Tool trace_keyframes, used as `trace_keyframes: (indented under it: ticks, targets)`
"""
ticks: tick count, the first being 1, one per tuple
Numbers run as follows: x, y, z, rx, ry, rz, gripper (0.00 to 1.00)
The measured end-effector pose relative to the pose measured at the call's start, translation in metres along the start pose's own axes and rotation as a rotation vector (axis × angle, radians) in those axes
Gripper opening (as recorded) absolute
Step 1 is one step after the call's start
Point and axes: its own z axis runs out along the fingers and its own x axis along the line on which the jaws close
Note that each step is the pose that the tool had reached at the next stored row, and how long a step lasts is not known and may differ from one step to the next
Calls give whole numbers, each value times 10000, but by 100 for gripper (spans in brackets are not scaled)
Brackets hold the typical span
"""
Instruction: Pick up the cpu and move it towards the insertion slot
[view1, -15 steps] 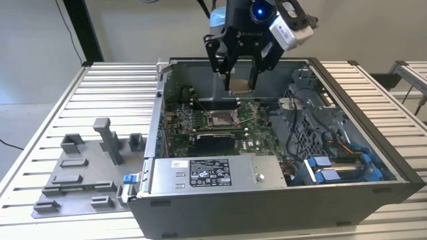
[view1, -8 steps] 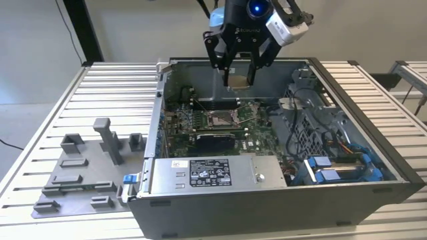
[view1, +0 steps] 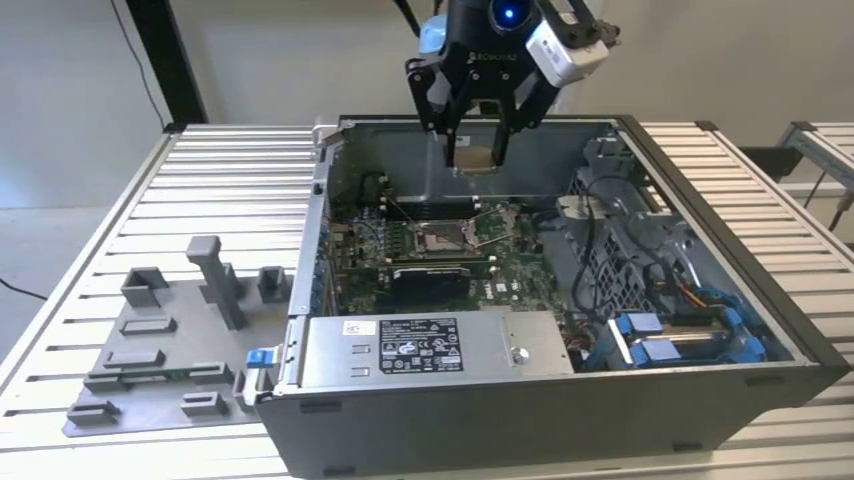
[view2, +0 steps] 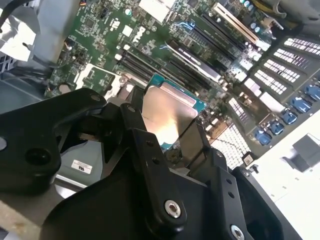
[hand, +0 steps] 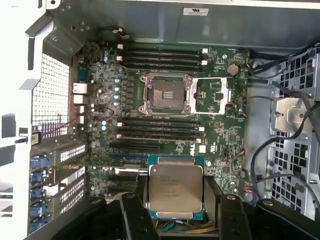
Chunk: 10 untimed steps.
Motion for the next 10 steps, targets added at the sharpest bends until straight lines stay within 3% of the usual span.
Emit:
trace_keyframes:
  ticks: [10]
  targets:
    - [42, 148, 47, 0, -7, 175, 0]
